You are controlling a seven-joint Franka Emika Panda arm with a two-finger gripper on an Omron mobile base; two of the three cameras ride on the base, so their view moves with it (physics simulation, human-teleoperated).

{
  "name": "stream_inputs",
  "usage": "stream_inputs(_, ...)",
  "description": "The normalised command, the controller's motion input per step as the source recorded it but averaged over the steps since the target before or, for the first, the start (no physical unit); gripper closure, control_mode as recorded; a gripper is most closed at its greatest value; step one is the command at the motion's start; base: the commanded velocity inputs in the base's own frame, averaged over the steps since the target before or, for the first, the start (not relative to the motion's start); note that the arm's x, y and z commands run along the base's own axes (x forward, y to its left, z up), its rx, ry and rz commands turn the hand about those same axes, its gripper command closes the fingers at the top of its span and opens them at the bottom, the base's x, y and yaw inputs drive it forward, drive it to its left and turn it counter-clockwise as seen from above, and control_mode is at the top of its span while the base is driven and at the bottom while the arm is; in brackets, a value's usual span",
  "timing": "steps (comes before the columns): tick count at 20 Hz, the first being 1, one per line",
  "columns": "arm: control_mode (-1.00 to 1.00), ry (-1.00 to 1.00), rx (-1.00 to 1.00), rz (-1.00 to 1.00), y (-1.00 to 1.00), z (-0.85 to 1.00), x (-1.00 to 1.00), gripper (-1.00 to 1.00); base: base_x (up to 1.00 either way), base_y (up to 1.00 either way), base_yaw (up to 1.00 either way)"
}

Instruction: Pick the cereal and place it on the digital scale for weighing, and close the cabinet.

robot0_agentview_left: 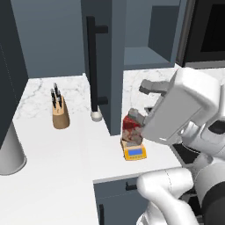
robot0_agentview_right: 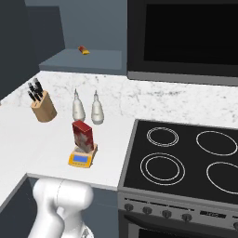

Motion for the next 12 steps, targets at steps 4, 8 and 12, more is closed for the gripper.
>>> stream_inputs(4,-1.0,-0.04,0.08,-0.2,1.0,-0.79,0.0,-1.0,0.0,0.0,0.0)
stream_inputs(8,-1.0,0.0,0.19,-0.1,0.74,-0.74,0.09,-1.0,0.0,0.0,0.0)
stream_inputs(12,-1.0,0.03,0.15,-0.06,0.88,-0.92,0.4,-1.0,0.0,0.0,0.0)
